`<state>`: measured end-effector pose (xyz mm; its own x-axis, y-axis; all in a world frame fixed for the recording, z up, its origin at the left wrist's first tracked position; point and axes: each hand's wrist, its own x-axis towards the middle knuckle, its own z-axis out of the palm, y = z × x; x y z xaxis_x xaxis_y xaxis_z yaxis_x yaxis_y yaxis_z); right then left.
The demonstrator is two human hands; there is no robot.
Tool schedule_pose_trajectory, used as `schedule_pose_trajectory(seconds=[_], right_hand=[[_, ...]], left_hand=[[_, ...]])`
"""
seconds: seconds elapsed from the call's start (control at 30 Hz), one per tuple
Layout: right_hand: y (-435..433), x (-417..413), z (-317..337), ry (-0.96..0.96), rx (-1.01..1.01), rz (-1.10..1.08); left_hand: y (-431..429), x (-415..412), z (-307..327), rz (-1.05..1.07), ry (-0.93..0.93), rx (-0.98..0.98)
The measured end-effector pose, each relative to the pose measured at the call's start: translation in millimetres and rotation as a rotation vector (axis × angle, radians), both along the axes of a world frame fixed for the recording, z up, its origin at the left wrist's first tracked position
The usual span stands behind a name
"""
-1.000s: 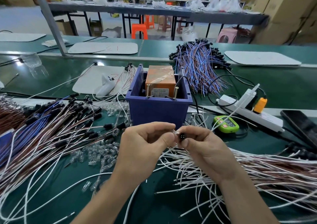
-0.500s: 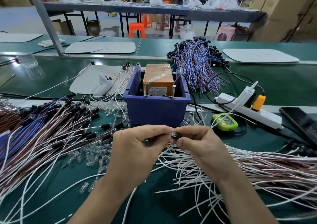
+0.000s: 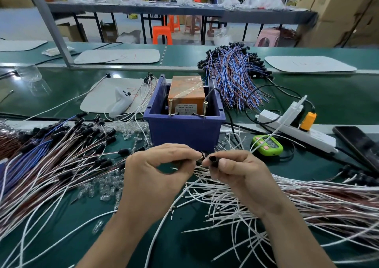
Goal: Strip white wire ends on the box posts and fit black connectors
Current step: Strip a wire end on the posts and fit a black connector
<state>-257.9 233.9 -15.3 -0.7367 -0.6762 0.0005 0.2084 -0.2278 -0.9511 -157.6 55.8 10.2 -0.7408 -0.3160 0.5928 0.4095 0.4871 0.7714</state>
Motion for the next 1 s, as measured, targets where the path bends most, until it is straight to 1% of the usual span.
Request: schedule_pose_trajectory(seconds=[0.1, 0.27, 0.43, 0.57, 0.63, 0.73, 0.83, 1.0], right_hand=[[1.3, 0.9, 0.4, 0.007, -0.001, 0.02], [1.5, 0.0, -0.7, -0.014, -0.026, 0.043], [2.9, -0.4, 0.5, -0.001, -0.015, 0.087], [2.5, -0.2, -1.2, 0.045, 0.011, 0.09], [2.2, 0.2, -0.5, 0.046, -0.023, 0.092], [4.4, 1.0, 2.5, 0.065, -0.113, 0.134], [7.0, 1.7, 7.2, 0.043, -0.206, 0.161], [9.5, 1.3, 9.6, 0.007, -0.236, 0.173]], left_hand=[[1.9, 1.0, 0.7, -0.057, -0.001, 0.046], [5.7, 3.2, 3.6, -0.138, -0.009, 0.06], [6.3, 2.9, -0.6, -0.159, -0.049, 0.032], [7.3, 2.9, -1.5, -0.126, -0.06, -0.002], [8.5, 4.5, 0.6, -0.096, -0.056, 0.008], [10.2, 6.8, 4.1, -0.091, -0.032, 0.094], [10.9, 7.5, 5.0, -0.087, -0.008, 0.099], [13.0, 8.7, 5.6, -0.102, 0.022, 0.088]])
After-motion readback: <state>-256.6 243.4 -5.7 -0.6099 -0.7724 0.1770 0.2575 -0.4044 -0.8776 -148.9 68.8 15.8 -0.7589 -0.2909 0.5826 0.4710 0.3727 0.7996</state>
